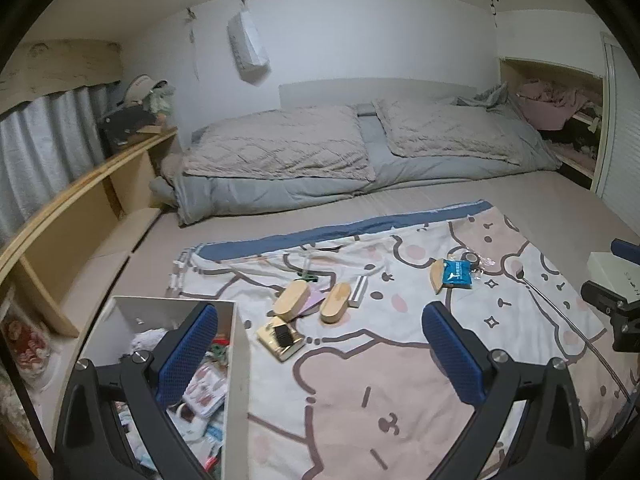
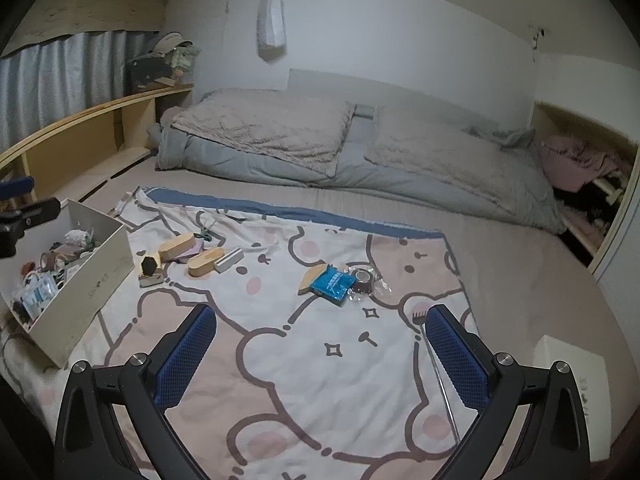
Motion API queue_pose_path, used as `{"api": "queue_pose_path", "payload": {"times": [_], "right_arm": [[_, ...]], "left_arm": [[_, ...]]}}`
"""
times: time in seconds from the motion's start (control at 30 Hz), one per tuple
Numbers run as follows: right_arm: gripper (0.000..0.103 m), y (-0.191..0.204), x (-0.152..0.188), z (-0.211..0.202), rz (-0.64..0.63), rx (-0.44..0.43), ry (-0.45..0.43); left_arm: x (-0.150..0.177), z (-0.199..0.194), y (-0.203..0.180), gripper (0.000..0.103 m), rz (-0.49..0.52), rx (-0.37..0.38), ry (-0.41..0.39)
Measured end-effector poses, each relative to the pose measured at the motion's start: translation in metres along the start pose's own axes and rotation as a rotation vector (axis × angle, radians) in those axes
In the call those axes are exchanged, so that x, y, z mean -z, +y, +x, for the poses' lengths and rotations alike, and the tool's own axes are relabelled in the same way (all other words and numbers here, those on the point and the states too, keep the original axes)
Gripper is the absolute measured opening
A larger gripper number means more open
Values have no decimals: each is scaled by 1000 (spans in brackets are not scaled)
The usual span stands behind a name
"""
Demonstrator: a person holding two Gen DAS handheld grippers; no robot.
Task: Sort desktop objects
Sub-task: 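Move both tools toward the items scattered on the sheet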
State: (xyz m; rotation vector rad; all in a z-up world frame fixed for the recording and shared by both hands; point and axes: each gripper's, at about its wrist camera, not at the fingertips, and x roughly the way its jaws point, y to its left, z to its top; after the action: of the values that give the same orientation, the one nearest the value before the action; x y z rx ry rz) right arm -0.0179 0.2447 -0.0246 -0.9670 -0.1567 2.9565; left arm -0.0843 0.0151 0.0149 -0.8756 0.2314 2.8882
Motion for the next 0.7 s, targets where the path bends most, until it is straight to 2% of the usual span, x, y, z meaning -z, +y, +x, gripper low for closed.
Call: {"api": "queue_pose_path", "payload": {"times": [0.13,0.27,0.4,0.7], "right_arm": [[103,-16,-5,24,31,-13,33],[103,-28,-6,46,41,-3,49],[103,-39,0,75,54,22,86],[103,-43,21,135,66,20,155]], "left_arm": [[-5,24,-9,103,-21,-26,-28],[-2,52,-18,103,-84,-26,-52],[7,87,-30,103,-130,-15,-10],[38,163,-52,103,-187,-41,88]]}}
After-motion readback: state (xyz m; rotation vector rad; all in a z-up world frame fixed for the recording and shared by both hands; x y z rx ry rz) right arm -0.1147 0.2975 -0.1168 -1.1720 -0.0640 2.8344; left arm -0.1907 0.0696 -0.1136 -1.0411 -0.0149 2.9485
